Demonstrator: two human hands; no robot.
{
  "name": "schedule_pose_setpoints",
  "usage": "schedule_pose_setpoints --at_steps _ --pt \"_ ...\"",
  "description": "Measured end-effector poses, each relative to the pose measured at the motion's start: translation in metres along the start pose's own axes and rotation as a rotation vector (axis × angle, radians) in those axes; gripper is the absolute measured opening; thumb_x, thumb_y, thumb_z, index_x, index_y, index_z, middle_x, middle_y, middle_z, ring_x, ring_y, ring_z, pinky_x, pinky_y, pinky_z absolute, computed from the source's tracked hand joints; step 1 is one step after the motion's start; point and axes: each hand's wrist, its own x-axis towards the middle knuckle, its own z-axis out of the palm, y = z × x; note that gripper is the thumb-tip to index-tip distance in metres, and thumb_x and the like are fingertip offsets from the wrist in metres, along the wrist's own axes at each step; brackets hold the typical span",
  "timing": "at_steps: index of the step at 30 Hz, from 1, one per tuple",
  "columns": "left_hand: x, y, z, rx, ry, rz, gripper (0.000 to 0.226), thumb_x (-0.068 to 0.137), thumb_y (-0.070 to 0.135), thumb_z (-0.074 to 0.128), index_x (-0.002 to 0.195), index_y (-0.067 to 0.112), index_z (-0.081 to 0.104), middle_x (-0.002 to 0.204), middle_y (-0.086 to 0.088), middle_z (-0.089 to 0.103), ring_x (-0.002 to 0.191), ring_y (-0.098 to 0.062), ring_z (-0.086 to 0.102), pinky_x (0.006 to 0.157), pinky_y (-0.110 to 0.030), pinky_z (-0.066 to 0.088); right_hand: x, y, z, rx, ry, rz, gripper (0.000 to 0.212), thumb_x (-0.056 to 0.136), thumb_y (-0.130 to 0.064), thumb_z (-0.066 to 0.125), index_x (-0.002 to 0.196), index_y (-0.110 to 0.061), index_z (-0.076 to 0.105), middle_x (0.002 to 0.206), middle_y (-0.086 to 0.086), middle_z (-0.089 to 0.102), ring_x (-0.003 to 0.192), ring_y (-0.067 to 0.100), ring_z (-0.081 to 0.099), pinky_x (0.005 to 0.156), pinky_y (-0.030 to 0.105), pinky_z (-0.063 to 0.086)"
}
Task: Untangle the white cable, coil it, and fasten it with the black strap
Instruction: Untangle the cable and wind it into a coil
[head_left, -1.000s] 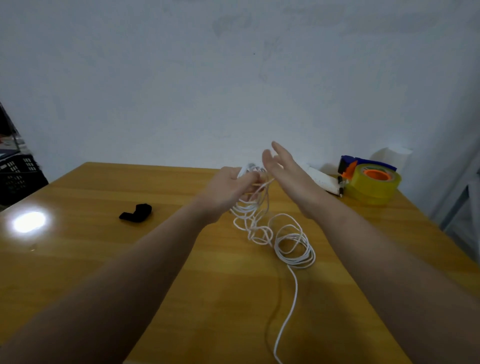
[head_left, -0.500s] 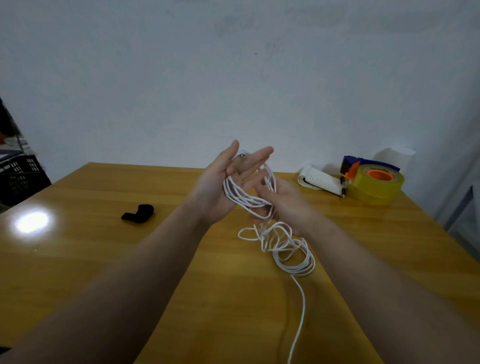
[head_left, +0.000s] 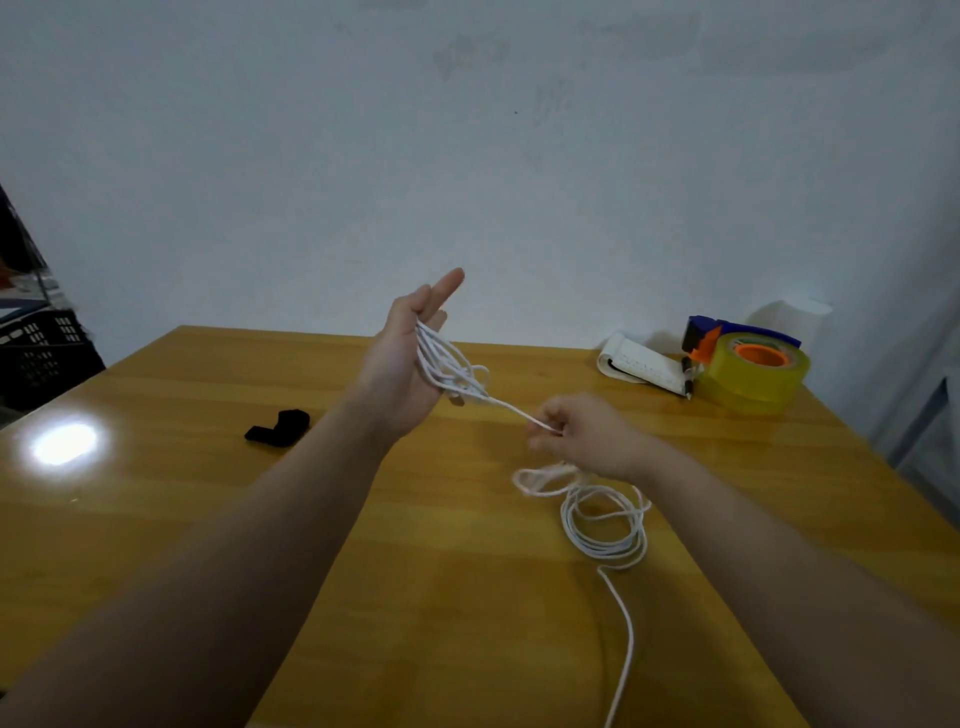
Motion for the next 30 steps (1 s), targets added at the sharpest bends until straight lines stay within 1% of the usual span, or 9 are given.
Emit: schedule_pose_setpoints --at_steps 4,7,9,11,14,17,23,27,30 --pt "0.006 -0.004 -0.015 0.005 0.086 0.018 0.036 0.101 0.042 0.027 0.112 0.042 0.061 0.157 0.000 0.021 0.119 -0.009 0.055 0.070 -0.038 0.045 -0.004 0.004 -0.019 -0.489 0.117 -0.041 0.007 0.086 -0.031 0.062 0.087 -0.034 0.057 0.086 -0.013 0.056 0.092 0.012 0.050 0.093 0.036 0.026" --pt "0.006 -0.010 -0.001 0.127 0.241 0.068 0.030 0.096 0.037 0.044 0.116 0.032 0.065 0.113 0.006 0.052 0.069 -0.016 0.064 0.060 -0.030 0.043 -0.003 0.002 -0.021 -0.526 0.177 -0.109 0.009 0.085 -0.027 0.059 0.087 -0.030 0.050 0.087 -0.010 0.051 0.085 0.014 0.048 0.089 0.035 0.033" --pt "0.004 -0.015 0.007 0.447 0.302 0.165 0.028 0.094 0.034 0.052 0.115 0.025 0.068 0.111 0.007 0.057 0.097 -0.017 0.059 0.062 -0.018 0.043 -0.002 -0.002 -0.018 -0.413 0.183 -0.169 0.013 0.085 -0.026 0.060 0.087 -0.027 0.047 0.086 -0.008 0.046 0.079 0.015 0.047 0.072 0.032 0.040" --pt "0.005 -0.026 0.007 0.798 0.148 0.268 0.029 0.098 0.029 0.047 0.114 0.019 0.069 0.127 -0.001 0.060 0.113 -0.009 0.053 0.078 -0.014 0.040 -0.001 -0.008 -0.015 -0.298 0.210 -0.219 0.015 0.086 -0.026 0.061 0.092 -0.026 0.048 0.084 -0.012 0.042 0.077 0.014 0.047 0.069 0.034 0.043" --pt "0.010 -0.033 0.008 1.193 -0.019 0.223 0.036 0.098 0.027 0.046 0.089 0.004 0.072 0.072 -0.006 0.067 0.065 -0.011 0.056 0.073 -0.025 0.037 0.000 -0.014 -0.011 -0.221 0.224 -0.302 0.014 0.088 -0.026 0.061 0.096 -0.019 0.052 0.082 -0.010 0.046 0.076 0.014 0.048 0.070 0.038 0.045" --pt "0.020 -0.035 0.010 1.578 -0.112 0.164 0.046 0.100 0.030 0.040 0.060 0.008 0.046 0.054 -0.001 0.041 0.057 -0.017 0.040 0.097 -0.041 0.030 0.001 -0.014 -0.011 -0.072 0.258 -0.333 0.012 0.087 -0.022 0.064 0.097 -0.019 0.058 0.084 -0.002 0.057 0.077 0.015 0.053 0.071 0.040 0.048" --pt "0.018 -0.036 0.002 1.478 -0.229 0.251 0.029 0.099 0.029 0.044 0.101 0.017 0.071 0.084 -0.001 0.061 0.099 -0.016 0.054 0.116 -0.039 0.001 -0.007 -0.020 -0.016 0.278 0.336 -0.286 0.014 0.089 -0.012 0.062 0.078 -0.021 0.061 0.080 0.000 0.061 0.075 0.010 0.055 0.070 0.023 0.044" --pt "0.022 -0.042 0.003 1.425 -0.163 0.262 0.026 0.098 0.029 0.049 0.091 0.019 0.072 0.087 -0.005 0.066 0.102 -0.026 0.058 0.111 -0.046 0.023 -0.013 -0.024 -0.011 0.303 0.251 -0.253 0.017 0.093 -0.015 0.056 0.077 -0.012 0.060 0.074 0.004 0.052 0.061 0.002 0.044 0.058 0.014 0.037" --pt "0.029 -0.043 -0.008 1.416 0.025 0.219 0.030 0.095 0.029 0.053 0.072 0.015 0.065 0.070 -0.005 0.059 0.092 -0.033 0.061 0.082 -0.034 0.044 -0.021 -0.024 -0.010 0.380 0.269 -0.252 0.048 0.090 -0.035 0.054 0.064 0.005 0.048 0.064 0.007 0.039 0.057 0.008 0.038 0.059 0.021 0.034"
